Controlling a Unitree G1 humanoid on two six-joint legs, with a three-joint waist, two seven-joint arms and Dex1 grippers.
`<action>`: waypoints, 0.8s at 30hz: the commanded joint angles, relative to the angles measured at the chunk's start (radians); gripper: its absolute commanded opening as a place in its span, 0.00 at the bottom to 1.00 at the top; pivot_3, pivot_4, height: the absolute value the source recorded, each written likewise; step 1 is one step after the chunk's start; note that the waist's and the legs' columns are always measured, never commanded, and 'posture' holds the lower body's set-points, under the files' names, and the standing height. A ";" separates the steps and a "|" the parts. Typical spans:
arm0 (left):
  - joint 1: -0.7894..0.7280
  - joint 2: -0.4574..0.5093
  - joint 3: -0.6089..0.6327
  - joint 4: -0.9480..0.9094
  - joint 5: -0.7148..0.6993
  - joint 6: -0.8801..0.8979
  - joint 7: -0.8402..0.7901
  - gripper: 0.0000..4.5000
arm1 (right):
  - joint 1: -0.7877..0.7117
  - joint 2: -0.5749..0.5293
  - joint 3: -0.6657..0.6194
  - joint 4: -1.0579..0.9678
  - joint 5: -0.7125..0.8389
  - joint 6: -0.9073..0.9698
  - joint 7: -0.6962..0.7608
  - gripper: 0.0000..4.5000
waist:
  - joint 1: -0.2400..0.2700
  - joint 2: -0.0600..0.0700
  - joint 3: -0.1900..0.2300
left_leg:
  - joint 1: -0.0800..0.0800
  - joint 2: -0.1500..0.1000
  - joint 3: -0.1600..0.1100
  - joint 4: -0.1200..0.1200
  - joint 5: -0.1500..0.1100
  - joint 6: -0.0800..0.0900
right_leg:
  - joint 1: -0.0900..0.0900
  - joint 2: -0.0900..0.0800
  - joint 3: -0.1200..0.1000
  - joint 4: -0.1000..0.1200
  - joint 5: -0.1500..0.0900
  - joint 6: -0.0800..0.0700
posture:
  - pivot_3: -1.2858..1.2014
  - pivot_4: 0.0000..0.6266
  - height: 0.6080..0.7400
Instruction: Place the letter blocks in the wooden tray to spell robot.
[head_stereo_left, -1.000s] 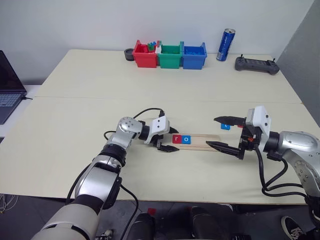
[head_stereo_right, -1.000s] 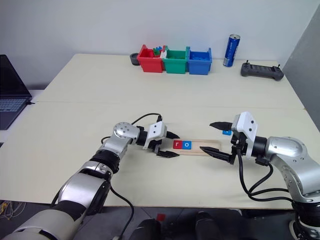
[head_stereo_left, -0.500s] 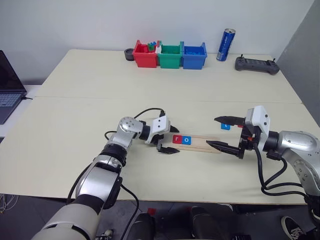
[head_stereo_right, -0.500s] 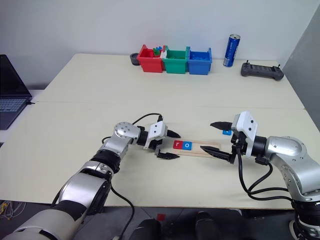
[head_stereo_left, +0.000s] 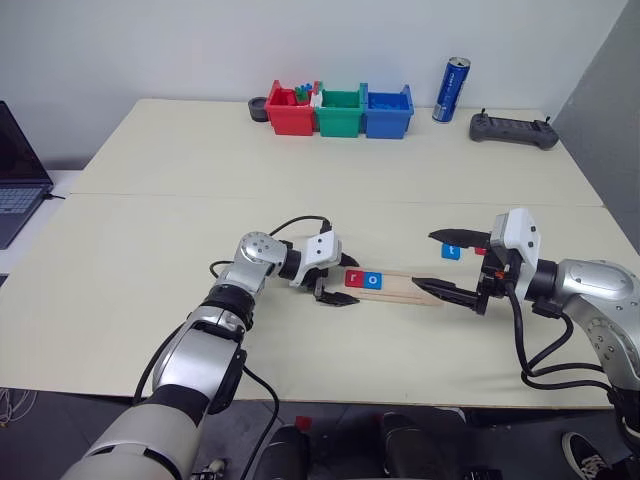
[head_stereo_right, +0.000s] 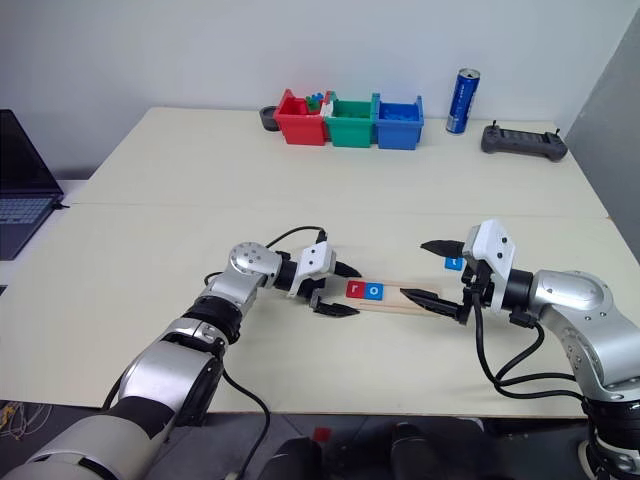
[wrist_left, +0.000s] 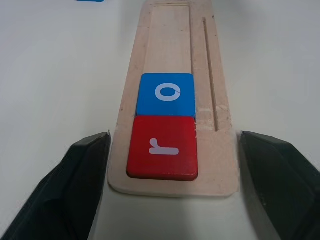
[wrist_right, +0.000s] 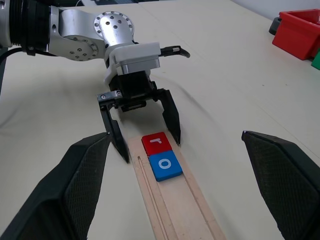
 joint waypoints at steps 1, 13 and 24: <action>-0.023 0.002 -0.004 0.008 0.007 -0.005 -0.006 0.75 | -0.006 0.000 -0.025 -0.036 0.016 -0.002 -0.007 1.00 | 0.000 0.000 0.000 | 0.000 0.000 0.000 0.000 0.000 0.000 | 0.000 0.000 0.000 0.000 0.000 0.000 | 0.52 0.24 1.00; -0.025 -0.048 -0.020 -0.009 0.026 -0.027 0.033 0.75 | 0.035 -0.018 -0.032 -0.056 0.011 -0.010 0.005 1.00 | 0.003 0.000 0.000 | -0.001 -0.001 0.000 0.002 0.000 0.000 | 0.000 -0.001 0.000 0.000 0.000 0.000 | 0.52 0.24 1.00; -0.025 -0.097 -0.034 -0.010 0.039 -0.027 0.039 0.75 | 0.154 -0.100 -0.087 0.022 -0.031 -0.099 0.106 1.00 | 0.008 0.000 0.000 | -0.004 -0.001 -0.001 0.009 -0.001 0.002 | 0.000 -0.001 -0.001 0.001 0.000 0.000 | 0.52 0.24 1.00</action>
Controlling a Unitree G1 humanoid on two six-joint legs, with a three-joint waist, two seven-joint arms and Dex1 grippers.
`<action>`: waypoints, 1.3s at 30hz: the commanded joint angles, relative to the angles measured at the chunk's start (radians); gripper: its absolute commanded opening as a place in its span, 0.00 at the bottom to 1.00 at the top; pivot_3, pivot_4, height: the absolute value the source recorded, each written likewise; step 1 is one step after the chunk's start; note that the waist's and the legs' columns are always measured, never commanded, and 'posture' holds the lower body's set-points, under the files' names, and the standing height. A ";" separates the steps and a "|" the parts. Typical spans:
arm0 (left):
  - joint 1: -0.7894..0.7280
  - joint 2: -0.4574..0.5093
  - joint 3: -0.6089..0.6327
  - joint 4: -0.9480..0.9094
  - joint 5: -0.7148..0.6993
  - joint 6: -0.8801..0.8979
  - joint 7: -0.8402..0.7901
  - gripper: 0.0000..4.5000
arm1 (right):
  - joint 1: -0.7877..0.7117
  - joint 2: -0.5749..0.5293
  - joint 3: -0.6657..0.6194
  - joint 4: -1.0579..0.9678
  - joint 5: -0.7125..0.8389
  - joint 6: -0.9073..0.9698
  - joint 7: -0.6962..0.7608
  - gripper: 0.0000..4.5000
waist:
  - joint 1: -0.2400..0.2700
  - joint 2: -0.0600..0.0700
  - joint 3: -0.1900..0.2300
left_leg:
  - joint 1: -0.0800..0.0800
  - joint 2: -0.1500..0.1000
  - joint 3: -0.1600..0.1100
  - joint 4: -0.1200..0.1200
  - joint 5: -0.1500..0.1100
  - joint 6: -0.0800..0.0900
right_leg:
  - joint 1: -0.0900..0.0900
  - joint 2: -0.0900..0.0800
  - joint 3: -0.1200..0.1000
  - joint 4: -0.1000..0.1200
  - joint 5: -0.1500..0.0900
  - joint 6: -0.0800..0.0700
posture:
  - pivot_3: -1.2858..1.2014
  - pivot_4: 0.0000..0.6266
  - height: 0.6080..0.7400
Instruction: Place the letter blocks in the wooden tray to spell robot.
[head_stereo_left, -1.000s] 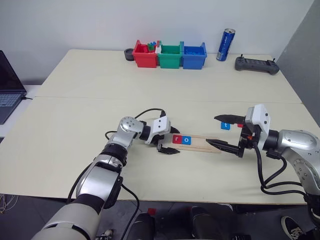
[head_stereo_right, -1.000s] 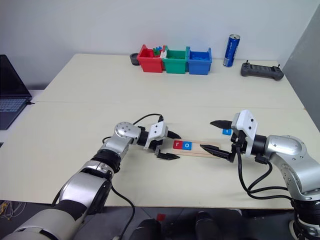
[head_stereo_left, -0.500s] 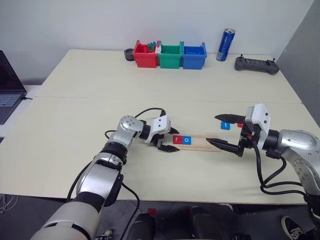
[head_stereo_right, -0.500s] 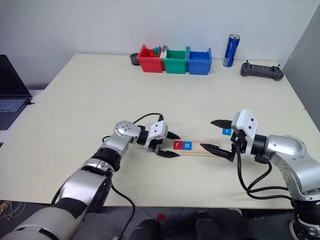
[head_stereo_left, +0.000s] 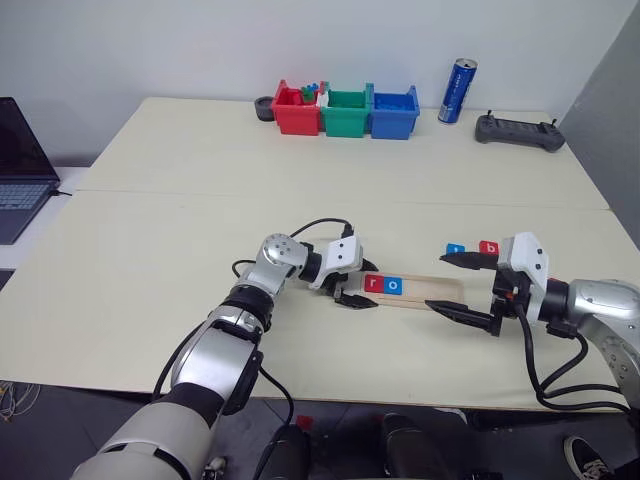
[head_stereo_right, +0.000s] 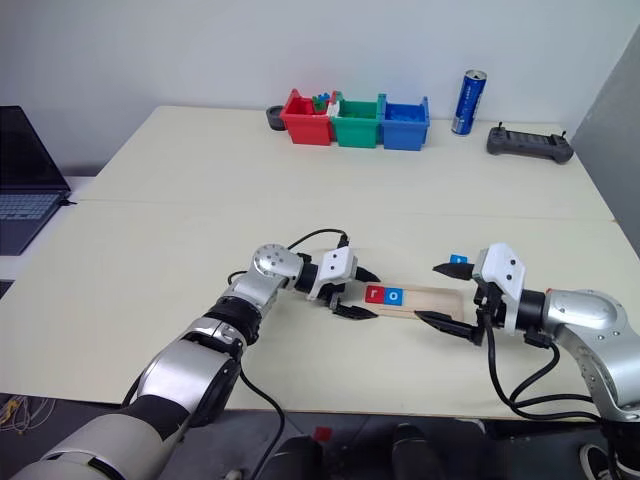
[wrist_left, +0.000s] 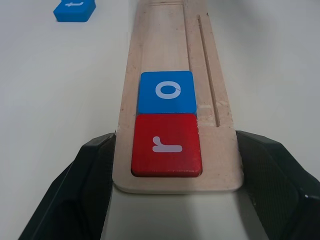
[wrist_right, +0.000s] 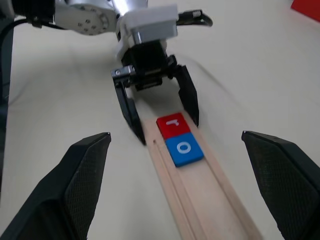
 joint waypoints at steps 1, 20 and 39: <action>-0.013 -0.009 -0.009 -0.010 0.003 -0.008 0.004 0.75 | 0.010 -0.029 -0.050 0.017 -0.015 -0.058 0.039 1.00 | -0.003 0.000 0.000 | 0.000 0.000 0.000 0.000 0.000 0.000 | 0.000 0.000 0.000 0.000 0.000 0.000 | 0.52 0.24 1.00; -0.031 -0.036 -0.007 0.022 0.008 0.000 0.066 0.99 | 0.009 -0.035 -0.049 0.037 -0.013 -0.037 0.058 1.00 | -0.001 0.000 0.000 | 0.000 0.000 0.000 0.002 0.000 0.000 | 0.001 0.000 0.001 0.000 0.001 0.001 | 0.52 0.24 1.00; 0.092 0.085 0.114 -0.430 -0.215 0.229 -0.021 0.99 | 0.005 0.106 -0.110 0.001 -0.104 0.051 -0.314 1.00 | -0.006 0.001 0.000 | 0.000 0.000 0.000 0.001 0.000 0.000 | 0.001 0.000 0.001 0.001 0.001 0.001 | 0.52 0.24 1.00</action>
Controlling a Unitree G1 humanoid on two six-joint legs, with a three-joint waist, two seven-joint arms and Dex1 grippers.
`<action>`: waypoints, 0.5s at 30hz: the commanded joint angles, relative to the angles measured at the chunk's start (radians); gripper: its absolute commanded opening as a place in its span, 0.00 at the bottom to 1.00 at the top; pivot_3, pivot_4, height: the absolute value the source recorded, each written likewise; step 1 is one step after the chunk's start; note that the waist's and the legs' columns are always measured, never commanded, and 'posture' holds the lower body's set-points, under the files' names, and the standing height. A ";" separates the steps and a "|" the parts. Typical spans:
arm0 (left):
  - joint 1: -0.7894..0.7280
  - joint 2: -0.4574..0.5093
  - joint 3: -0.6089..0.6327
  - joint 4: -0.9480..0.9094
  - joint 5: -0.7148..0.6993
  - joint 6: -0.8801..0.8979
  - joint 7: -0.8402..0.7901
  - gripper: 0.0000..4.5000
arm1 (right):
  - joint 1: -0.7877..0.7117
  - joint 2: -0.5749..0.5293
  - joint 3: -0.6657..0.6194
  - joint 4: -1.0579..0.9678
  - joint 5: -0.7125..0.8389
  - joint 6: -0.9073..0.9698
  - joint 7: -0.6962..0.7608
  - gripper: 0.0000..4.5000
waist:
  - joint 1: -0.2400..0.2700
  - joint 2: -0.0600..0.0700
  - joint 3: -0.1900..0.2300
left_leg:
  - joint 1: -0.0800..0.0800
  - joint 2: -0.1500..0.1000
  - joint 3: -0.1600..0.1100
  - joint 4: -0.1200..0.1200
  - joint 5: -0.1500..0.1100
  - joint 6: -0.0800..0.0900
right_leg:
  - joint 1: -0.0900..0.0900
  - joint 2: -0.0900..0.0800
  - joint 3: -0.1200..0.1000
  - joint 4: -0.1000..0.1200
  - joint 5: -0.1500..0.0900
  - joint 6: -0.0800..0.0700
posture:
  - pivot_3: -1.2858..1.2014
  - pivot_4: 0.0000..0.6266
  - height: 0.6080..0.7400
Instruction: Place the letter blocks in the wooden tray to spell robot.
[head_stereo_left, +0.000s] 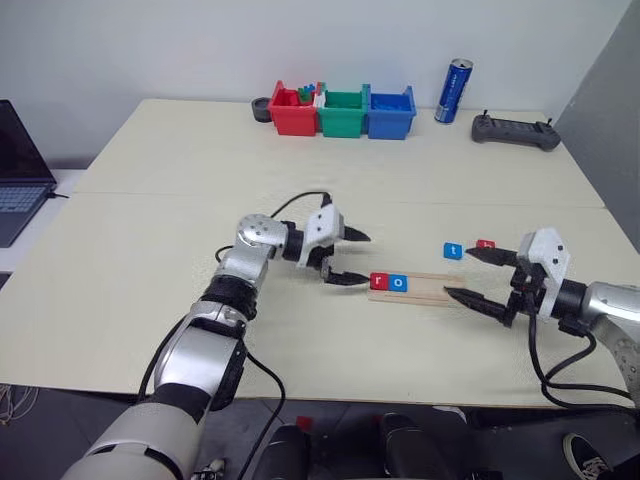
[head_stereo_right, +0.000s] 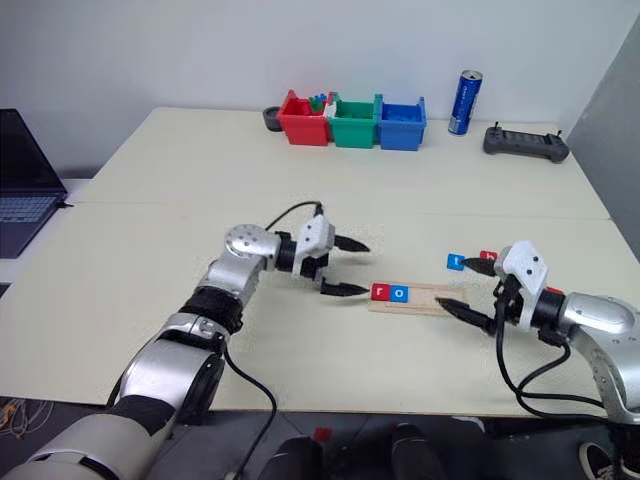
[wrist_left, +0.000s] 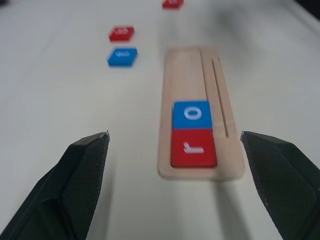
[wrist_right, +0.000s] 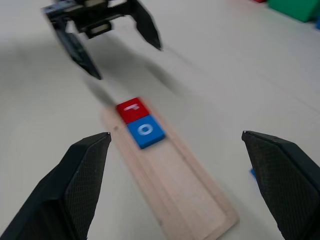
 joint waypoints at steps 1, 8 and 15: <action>0.067 -0.003 0.020 -0.206 -0.064 0.098 0.049 0.99 | -0.006 0.043 -0.042 -0.049 -0.079 0.038 -0.186 1.00 | 0.000 0.000 0.000 | 0.000 0.000 0.000 0.000 0.000 0.000 | 0.000 0.000 0.000 0.000 0.000 0.000 | 0.52 0.24 1.00; 0.194 -0.027 0.008 -0.492 -0.122 0.273 0.174 0.99 | -0.034 0.196 -0.081 -0.029 -0.216 0.172 -0.540 1.00 | 0.005 0.001 0.000 | 0.000 0.000 0.000 0.000 0.000 0.000 | -0.001 0.000 0.001 0.001 0.000 0.000 | 0.52 0.24 1.00; 0.244 -0.009 -0.045 -0.584 -0.131 0.295 0.165 0.99 | -0.158 0.357 -0.076 0.098 -0.278 0.213 -0.733 1.00 | -0.003 0.003 -0.001 | 0.003 0.001 0.003 -0.001 0.000 0.000 | -0.001 0.001 0.004 0.003 0.000 0.000 | 0.52 0.24 1.00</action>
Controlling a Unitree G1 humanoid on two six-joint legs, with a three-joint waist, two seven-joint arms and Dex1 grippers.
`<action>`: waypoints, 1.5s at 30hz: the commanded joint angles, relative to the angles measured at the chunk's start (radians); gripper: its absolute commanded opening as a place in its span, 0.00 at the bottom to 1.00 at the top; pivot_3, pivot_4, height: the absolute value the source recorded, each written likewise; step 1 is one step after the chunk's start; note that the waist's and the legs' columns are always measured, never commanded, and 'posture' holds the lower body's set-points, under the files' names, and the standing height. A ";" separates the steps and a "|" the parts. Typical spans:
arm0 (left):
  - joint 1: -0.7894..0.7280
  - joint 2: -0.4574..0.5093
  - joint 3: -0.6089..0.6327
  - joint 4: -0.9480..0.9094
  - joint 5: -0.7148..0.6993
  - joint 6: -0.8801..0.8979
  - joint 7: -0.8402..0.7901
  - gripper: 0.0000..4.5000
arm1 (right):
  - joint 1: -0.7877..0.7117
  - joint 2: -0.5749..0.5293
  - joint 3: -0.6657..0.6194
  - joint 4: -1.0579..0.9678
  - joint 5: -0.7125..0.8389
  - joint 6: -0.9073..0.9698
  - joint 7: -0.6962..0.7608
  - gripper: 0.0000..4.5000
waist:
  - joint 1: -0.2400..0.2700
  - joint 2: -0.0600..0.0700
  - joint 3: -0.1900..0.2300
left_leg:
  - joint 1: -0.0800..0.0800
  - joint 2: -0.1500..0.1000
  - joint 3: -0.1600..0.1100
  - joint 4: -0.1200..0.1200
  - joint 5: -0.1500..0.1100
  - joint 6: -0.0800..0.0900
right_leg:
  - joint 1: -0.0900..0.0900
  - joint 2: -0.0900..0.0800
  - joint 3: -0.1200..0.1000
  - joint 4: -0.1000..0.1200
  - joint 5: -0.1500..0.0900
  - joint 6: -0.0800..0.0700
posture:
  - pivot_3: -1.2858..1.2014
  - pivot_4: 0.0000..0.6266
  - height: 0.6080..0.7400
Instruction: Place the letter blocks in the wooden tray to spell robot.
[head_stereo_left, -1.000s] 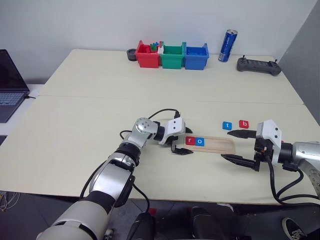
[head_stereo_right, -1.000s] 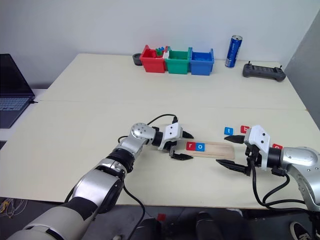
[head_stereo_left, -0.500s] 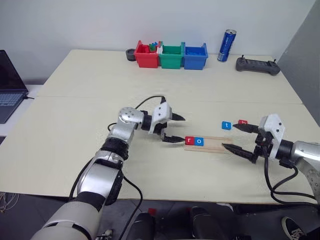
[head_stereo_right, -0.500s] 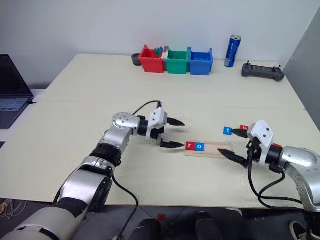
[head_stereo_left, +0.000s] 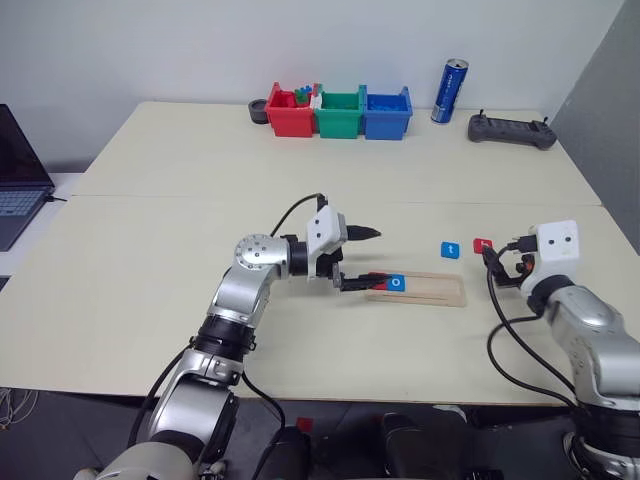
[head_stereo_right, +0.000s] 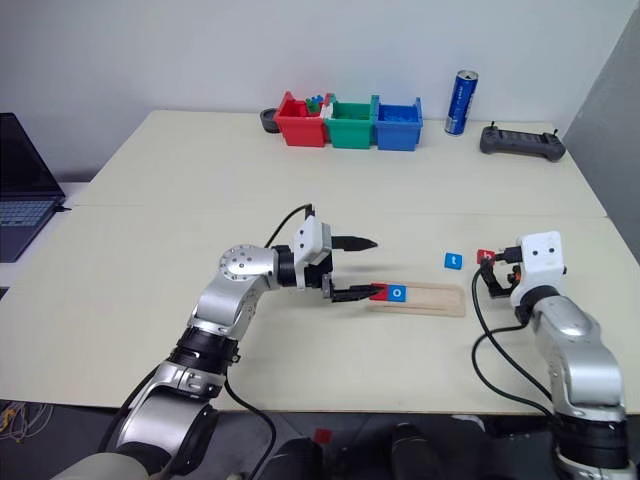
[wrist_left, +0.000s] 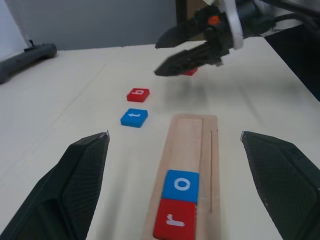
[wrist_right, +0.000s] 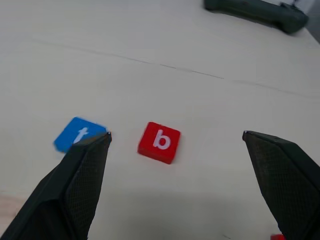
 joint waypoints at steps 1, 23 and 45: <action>-0.003 0.012 -0.019 -0.070 -0.025 -0.003 -0.014 0.99 | -0.058 0.033 -0.029 0.040 -0.013 -0.008 -0.054 1.00 | 0.000 0.000 0.000 | 0.000 0.000 0.000 0.000 0.000 0.000 | 0.000 0.000 0.000 0.000 0.000 0.000 | 0.52 0.24 1.00; 0.019 0.066 -0.033 -0.149 -0.053 0.053 0.010 0.99 | -0.233 0.129 -0.004 0.366 -0.036 -0.094 -0.101 1.00 | -0.004 0.001 -0.001 | 0.001 0.000 0.002 0.000 0.000 0.000 | 0.000 0.000 0.002 0.001 0.000 0.000 | 0.52 0.24 1.00; 0.010 0.081 -0.037 -0.155 -0.056 0.057 0.014 1.00 | -0.232 0.134 -0.006 0.467 -0.044 -0.144 -0.113 0.33 | -0.006 0.001 -0.001 | 0.001 0.000 0.002 0.000 0.000 0.000 | 0.000 0.000 0.002 0.001 0.000 0.000 | 0.52 0.24 1.00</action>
